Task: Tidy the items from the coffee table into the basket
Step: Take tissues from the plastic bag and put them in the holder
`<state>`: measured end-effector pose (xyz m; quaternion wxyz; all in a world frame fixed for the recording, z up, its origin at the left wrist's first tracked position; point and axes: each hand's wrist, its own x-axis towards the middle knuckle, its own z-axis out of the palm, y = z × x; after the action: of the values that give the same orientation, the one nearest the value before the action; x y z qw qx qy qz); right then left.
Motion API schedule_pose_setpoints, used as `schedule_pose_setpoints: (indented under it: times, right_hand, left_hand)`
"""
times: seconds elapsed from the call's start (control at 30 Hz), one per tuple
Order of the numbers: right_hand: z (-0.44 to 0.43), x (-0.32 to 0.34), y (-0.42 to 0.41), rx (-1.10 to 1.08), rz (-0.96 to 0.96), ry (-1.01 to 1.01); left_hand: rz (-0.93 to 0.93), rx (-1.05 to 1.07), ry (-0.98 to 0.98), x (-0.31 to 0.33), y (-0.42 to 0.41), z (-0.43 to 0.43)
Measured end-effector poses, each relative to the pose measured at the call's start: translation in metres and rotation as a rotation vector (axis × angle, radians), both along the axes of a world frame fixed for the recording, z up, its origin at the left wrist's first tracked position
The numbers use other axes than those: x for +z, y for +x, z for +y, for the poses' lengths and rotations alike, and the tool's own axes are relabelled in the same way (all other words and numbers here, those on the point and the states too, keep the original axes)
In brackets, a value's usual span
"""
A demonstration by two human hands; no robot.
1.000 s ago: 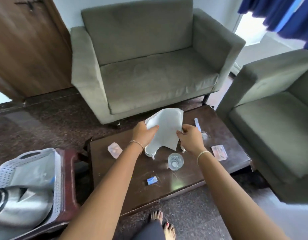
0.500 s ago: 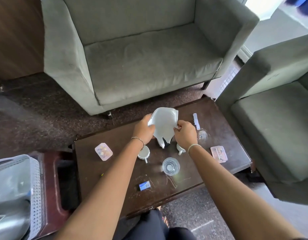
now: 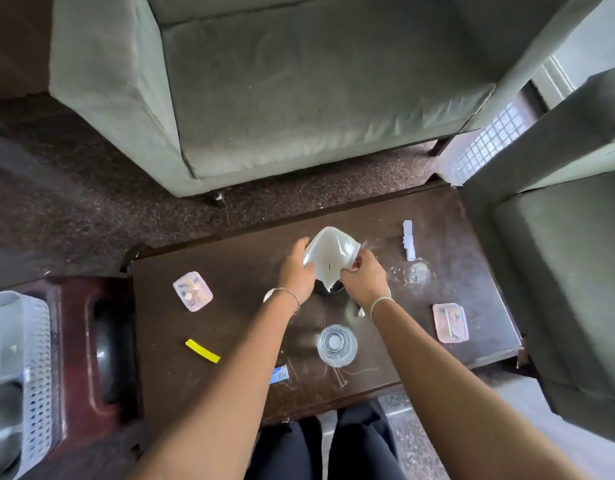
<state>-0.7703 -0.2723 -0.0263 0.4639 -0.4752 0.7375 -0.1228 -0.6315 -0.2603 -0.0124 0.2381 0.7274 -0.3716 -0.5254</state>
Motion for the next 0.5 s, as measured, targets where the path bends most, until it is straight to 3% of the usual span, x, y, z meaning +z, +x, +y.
schedule_pose_setpoints:
  times: [0.23, 0.4, 0.5]
  right_hand:
    - [-0.012, -0.039, -0.001, 0.072, -0.018, 0.087]
    - [-0.013, -0.053, -0.012, 0.159, 0.012, 0.059]
    - [-0.013, -0.055, -0.023, 0.16, 0.063, 0.003]
  left_hand:
    - [-0.042, 0.105, 0.046, -0.037, -0.02, -0.005]
    - [-0.051, 0.183, 0.072, -0.054, -0.033, 0.0]
    - [-0.152, 0.239, 0.065, -0.058, -0.038, 0.003]
